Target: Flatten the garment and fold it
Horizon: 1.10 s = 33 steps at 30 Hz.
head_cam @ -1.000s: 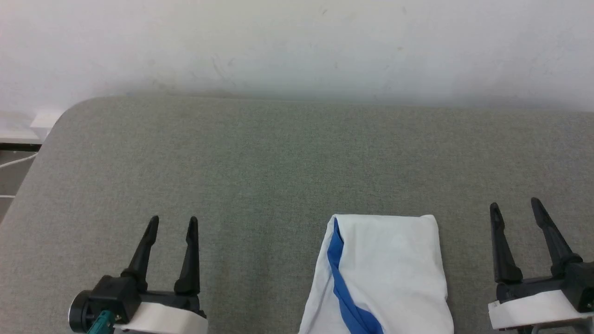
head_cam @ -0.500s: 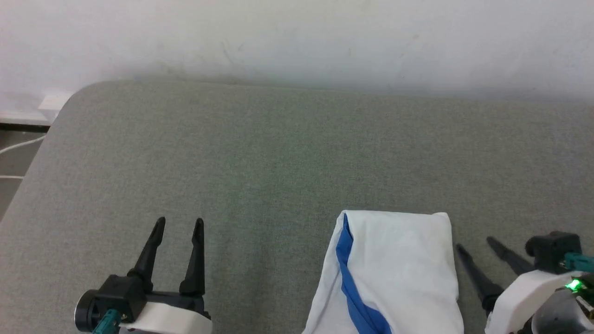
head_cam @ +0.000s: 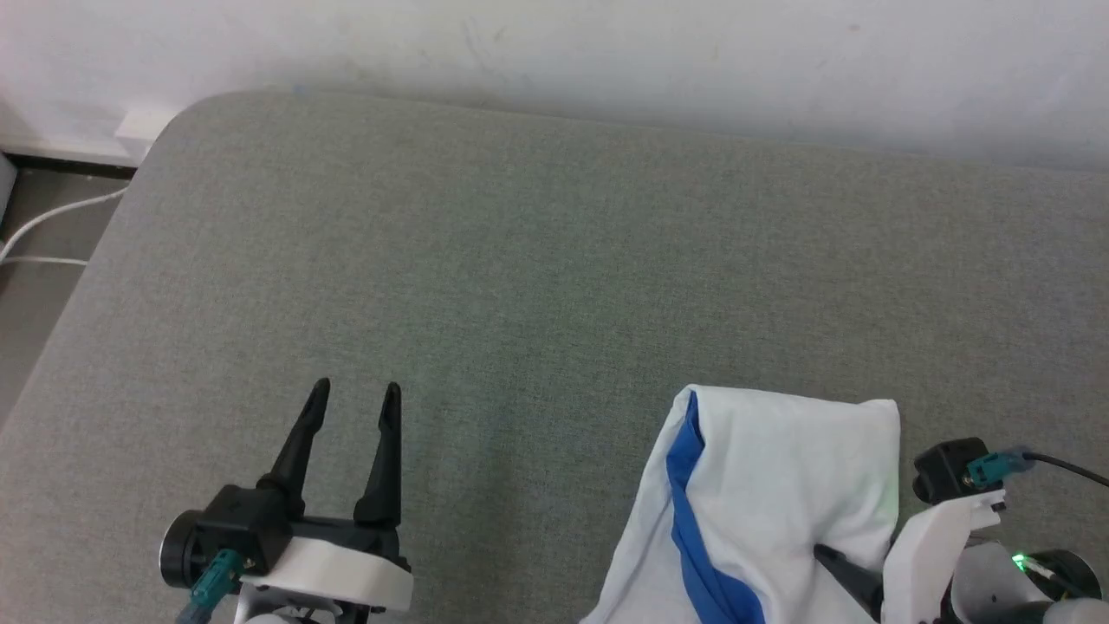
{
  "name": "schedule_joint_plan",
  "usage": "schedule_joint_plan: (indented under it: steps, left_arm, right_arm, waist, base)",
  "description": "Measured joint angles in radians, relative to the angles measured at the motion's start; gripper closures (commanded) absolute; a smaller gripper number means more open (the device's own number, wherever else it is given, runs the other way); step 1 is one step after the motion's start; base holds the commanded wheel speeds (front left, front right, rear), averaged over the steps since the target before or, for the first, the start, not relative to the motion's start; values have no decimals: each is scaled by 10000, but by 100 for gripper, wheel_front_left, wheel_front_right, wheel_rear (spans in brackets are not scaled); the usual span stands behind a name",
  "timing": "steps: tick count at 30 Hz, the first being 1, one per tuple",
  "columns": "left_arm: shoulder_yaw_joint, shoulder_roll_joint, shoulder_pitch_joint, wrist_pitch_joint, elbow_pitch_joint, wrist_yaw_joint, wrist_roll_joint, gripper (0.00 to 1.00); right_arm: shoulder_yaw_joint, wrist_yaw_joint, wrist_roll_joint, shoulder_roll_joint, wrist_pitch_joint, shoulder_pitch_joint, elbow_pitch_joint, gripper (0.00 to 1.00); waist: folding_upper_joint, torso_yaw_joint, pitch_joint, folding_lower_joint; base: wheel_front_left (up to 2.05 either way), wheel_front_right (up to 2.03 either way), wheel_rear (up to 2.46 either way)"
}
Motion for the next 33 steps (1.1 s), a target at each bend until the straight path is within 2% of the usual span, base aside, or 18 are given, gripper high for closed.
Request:
schedule_joint_plan:
  steps: [3, 4, 5, 6, 7, 11, 15, 25, 30, 33]
  left_arm:
    - [-4, -2, -8, 0, 25, 0, -10, 0]
    - [2, -2, -8, 0, 35, 0, -10, 0]
    - [10, 0, -8, 0, 48, 0, -10, 0]
    - [10, 0, -8, 0, 65, 0, -10, 0]
    - [8, -2, -8, 0, 84, 0, -10, 0]
    - [-23, 13, -7, 0, 104, 0, -10, 0]
    - [-159, 56, 0, 0, 100, 0, -10, 0]
    - [-1164, 63, -420, 2, 77, 0, -10, 0]
    - [-1680, 61, -1091, 0, 35, -2, -8, 0]
    - [-1929, 94, -1531, 0, -12, -2, -6, 0]
  right_arm:
    - [161, -2, -81, 46, -17, -220, 268, 0]
    - [215, -2, -167, 27, -33, -284, 355, 8]
    - [290, -2, -272, 2, -105, -353, 441, 8]
    - [380, 0, -384, -33, -222, -423, 525, 71]
    - [489, 2, -468, -61, -337, -492, 608, 100]
    - [980, 8, -842, -196, -947, -788, 894, 100]
    - [1730, 13, -1496, -681, -1381, -1160, 823, 100]
    - [3287, 6, -2138, -3246, -1028, -2925, -58, 100]
    - [3308, 2, -2031, -4550, -913, -3583, -25, 100]
    - [3097, 2, -1931, -5208, -1212, -3880, 293, 100]
  waist:
    - [0, 115, 99, 0]
    - [0, 142, 119, -1]
    - [0, 156, 132, -1]
    - [0, 155, 130, -1]
    - [0, 148, 114, -1]
    - [0, 11, -6, 0]
    - [0, -325, -144, 0]
    - [0, -1802, -166, 0]
    - [0, -2557, 174, 0]
    - [0, -2869, 576, 1]
  base:
    - [0, 0, 0]
    - [0, 0, 0]
    - [0, 0, 0]
    - [0, 0, 0]
    - [0, 0, 0]
    - [0, 0, 0]
    - [0, 0, 0]
    - [0, 0, 0]
    - [0, 0, 0]
    - [0, 0, 0]
